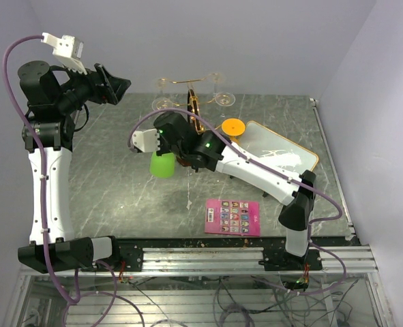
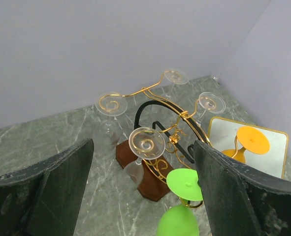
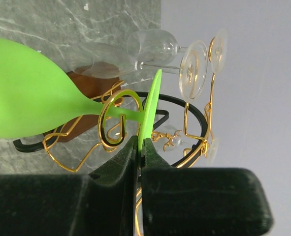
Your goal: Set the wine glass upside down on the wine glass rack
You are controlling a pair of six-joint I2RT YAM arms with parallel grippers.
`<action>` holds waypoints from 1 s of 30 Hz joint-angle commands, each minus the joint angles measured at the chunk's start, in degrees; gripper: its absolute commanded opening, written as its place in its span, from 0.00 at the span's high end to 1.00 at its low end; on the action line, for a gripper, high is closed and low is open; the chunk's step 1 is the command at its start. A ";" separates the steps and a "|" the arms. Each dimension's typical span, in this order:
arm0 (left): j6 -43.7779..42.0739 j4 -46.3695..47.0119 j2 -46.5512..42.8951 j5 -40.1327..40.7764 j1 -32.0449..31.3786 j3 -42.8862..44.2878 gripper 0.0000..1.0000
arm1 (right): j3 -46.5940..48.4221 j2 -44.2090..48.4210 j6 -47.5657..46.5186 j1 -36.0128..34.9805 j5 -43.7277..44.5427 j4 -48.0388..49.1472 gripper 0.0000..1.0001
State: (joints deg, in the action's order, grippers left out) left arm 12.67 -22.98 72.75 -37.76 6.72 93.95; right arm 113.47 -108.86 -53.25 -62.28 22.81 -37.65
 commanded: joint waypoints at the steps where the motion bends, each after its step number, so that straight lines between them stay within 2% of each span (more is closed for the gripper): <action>1: -0.22 1.78 -1.30 -1.39 0.78 -0.51 0.08 | 1.46 -0.46 -0.29 -2.30 -0.75 2.93 1.00; 11: 0.40 2.41 -1.30 -2.23 0.77 -0.69 0.08 | -1.46 0.05 -1.84 -3.08 5.55 8.12 1.00; 19: 0.72 2.83 -0.90 -2.43 0.91 -0.79 0.08 | -4.33 1.81 -3.94 -3.99 6.21 9.35 0.98; 30: 0.73 3.47 -0.98 -2.26 1.09 -1.55 0.08 | -5.54 3.42 -6.93 -4.00 3.27 8.49 1.00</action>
State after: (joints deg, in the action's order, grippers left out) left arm 13.13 -21.93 72.47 -38.85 7.03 92.92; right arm 108.09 -108.03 -59.48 -65.91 28.51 -30.68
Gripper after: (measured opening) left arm 0.922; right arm 0.012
